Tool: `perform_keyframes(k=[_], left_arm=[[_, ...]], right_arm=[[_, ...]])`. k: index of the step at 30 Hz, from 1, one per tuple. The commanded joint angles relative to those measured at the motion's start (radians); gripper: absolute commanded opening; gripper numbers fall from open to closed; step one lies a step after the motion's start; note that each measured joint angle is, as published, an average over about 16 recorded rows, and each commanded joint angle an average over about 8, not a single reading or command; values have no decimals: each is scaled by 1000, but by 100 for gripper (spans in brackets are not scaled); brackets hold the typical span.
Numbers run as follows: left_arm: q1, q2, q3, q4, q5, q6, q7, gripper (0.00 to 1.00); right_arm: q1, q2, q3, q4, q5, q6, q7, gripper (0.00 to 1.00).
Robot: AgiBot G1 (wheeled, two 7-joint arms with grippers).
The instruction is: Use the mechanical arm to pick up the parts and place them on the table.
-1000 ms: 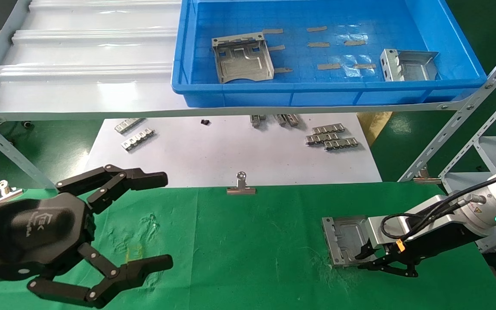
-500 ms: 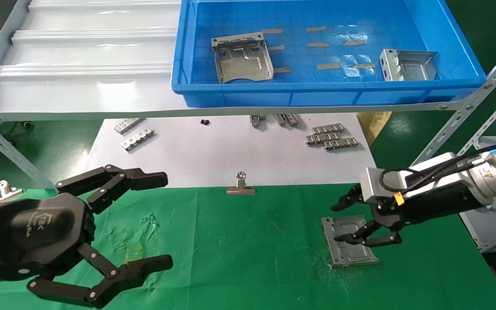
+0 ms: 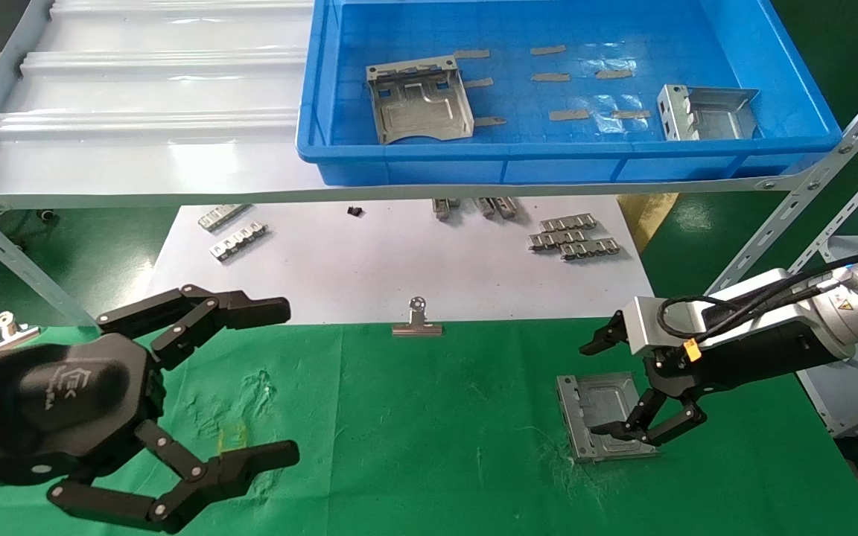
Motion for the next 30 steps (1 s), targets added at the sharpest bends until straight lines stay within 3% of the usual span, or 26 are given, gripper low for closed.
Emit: perform_keyframes(k=[1, 30], left_arm=[[0, 0, 0, 0, 0, 0, 0, 100], [0, 0, 0, 0, 0, 0, 0, 100]], right_arm=[[-2, 0, -1, 1, -3, 1, -1, 100], [-397, 211, 436, 577, 246, 49, 329, 100]])
